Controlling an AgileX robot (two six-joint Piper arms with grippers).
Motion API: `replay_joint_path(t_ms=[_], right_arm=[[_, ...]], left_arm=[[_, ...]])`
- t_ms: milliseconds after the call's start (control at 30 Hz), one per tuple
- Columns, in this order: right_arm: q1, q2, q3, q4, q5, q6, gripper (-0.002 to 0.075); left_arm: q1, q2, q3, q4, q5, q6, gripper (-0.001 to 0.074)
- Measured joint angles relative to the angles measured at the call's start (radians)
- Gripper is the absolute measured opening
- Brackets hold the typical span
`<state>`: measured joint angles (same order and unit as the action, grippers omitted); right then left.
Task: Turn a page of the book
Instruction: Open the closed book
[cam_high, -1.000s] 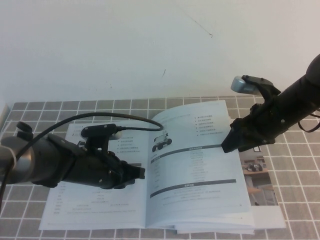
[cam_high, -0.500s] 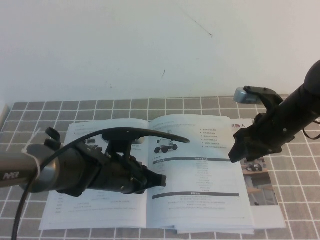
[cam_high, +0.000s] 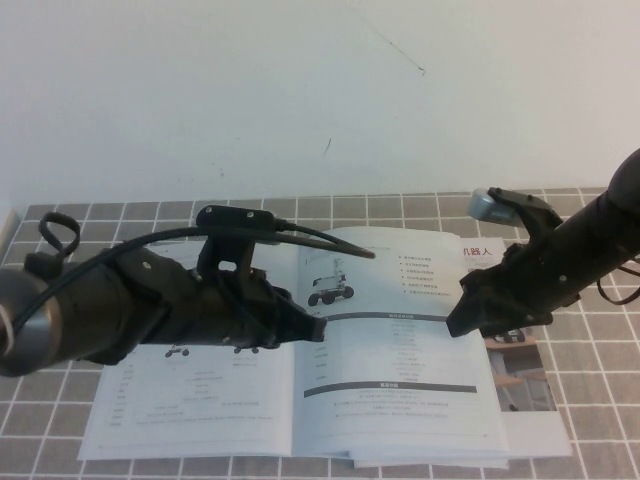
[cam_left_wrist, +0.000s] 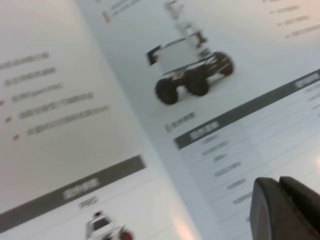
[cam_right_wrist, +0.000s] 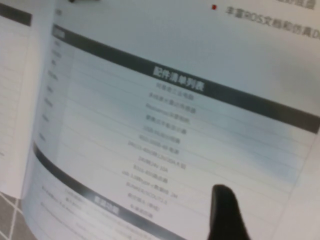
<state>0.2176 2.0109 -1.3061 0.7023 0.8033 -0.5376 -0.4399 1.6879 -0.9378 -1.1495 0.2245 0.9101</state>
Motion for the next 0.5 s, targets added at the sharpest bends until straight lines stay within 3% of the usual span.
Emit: replay_joint_path(t_ms=[300,500], right_arm=[[0.057,0.000,0.000,0.045,-0.079,-0.030,0.0388],[0.069,0.013,0.000,0.026,-0.114,-0.030,0.0388]], left_arm=[[0.177,0.033,-0.002,0.225,0.118,-0.227,-0.0004],[0.192,0.104,-0.004,0.233,0.141,-0.242,-0.0004]])
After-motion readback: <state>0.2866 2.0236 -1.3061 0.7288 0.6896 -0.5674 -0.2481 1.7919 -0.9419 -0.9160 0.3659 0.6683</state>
